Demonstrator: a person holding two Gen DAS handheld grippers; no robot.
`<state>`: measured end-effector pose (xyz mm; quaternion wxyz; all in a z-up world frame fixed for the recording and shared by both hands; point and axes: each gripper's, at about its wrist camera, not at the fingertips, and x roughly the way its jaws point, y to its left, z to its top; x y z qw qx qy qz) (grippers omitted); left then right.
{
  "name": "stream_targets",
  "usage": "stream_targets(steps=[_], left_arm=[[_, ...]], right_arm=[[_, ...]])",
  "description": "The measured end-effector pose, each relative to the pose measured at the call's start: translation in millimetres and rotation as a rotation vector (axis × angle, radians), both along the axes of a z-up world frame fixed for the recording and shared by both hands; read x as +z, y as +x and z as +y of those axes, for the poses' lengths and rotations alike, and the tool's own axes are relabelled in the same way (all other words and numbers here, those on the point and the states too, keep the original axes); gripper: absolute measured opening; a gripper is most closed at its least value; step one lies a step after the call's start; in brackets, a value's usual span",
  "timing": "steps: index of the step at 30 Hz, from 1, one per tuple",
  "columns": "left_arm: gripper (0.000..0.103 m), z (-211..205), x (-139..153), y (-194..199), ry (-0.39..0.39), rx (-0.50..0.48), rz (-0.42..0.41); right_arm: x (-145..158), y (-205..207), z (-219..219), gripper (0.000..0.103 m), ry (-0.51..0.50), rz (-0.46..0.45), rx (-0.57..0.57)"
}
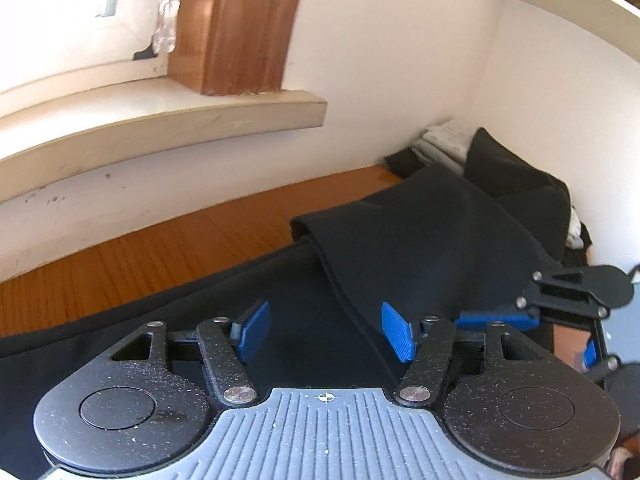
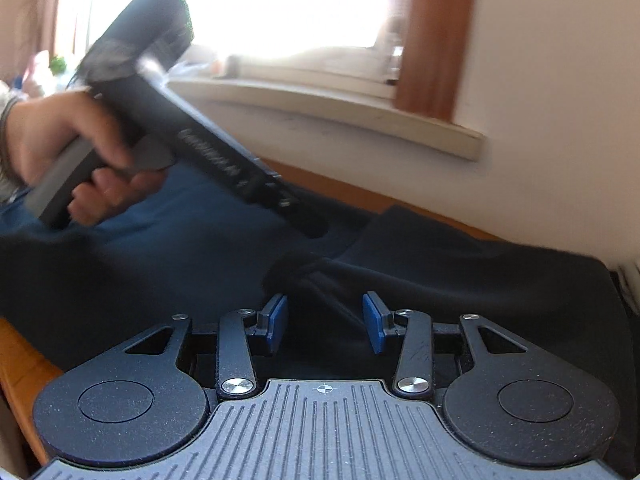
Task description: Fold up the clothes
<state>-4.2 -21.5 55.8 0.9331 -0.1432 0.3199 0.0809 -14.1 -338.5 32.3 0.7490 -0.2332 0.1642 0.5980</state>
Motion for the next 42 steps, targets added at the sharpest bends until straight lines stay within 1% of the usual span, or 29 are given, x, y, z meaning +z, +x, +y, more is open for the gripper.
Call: stream_targets(steps=[3, 7, 9, 10, 11, 13, 15, 17, 20, 22, 24, 27, 30, 33, 34, 37, 42], left_arm=[[0.066, 3.6, -0.6, 1.0, -0.024, 0.006, -0.002], [0.066, 8.9, -3.3, 2.6, -0.067, 0.030, -0.005], [0.066, 13.7, -4.1, 3.1, -0.114, 0.054, -0.010], [0.067, 16.1, -4.3, 3.2, -0.140, 0.069, -0.014], [0.067, 18.7, -4.2, 3.1, -0.172, 0.085, -0.024], [0.069, 24.2, -4.2, 2.6, -0.252, 0.119, -0.049], [0.074, 30.6, -5.5, 3.9, -0.357, 0.152, -0.075], [0.075, 35.9, -8.3, 7.0, -0.462, 0.188, -0.097], [0.077, 43.0, -14.0, 12.9, -0.619, 0.241, -0.126], [0.078, 45.6, -20.5, 19.7, -0.719, 0.266, -0.131], [0.078, 45.5, -26.6, 28.2, -0.777, 0.284, -0.115], [0.078, 43.4, -34.2, 39.7, -0.828, 0.306, -0.110], [0.078, 42.8, -38.6, 46.3, -0.867, 0.334, -0.144], [0.079, 46.1, -42.3, 46.9, -0.940, 0.345, -0.214], [0.079, 47.0, -43.5, 45.5, -0.952, 0.355, -0.236], [0.079, 48.2, -48.0, 47.5, -0.970, 0.369, -0.231], [0.079, 45.6, -52.8, 52.2, -0.970, 0.372, -0.225]], right_arm=[[2.9, -5.6, 10.6, 0.042, -0.046, -0.044, 0.034], [4.4, -3.7, 24.4, 0.041, -0.112, -0.066, 0.067], [4.9, -1.5, 25.1, 0.015, -0.120, -0.058, 0.080], [7.3, -0.1, 22.0, 0.008, -0.100, -0.050, 0.067], [10.6, 1.4, 17.5, 0.008, -0.068, -0.040, 0.048], [18.8, 5.0, 5.8, 0.008, 0.018, -0.016, -0.007], [26.4, 8.5, -5.1, 0.008, 0.096, 0.007, -0.061], [32.3, 11.1, -12.4, 0.008, 0.147, 0.019, -0.099], [38.5, 10.7, -19.4, 0.008, 0.191, 0.014, -0.121], [40.7, 10.0, -23.5, 0.008, 0.215, 0.011, -0.135], [41.0, 9.6, -27.5, 0.008, 0.229, 0.015, -0.142], [40.0, 7.3, -33.6, 0.008, 0.242, 0.014, -0.143], [39.5, 3.8, -40.8, 0.008, 0.263, 0.010, -0.145], [38.4, 0.5, -47.6, 0.008, 0.280, 0.009, -0.145], [37.2, -0.5, -49.1, 0.008, 0.279, 0.013, -0.141], [31.0, -3.2, -52.0, 0.008, 0.276, 0.031, -0.113], [17.9, -10.2, -50.4, 0.008, 0.236, 0.038, -0.078]])
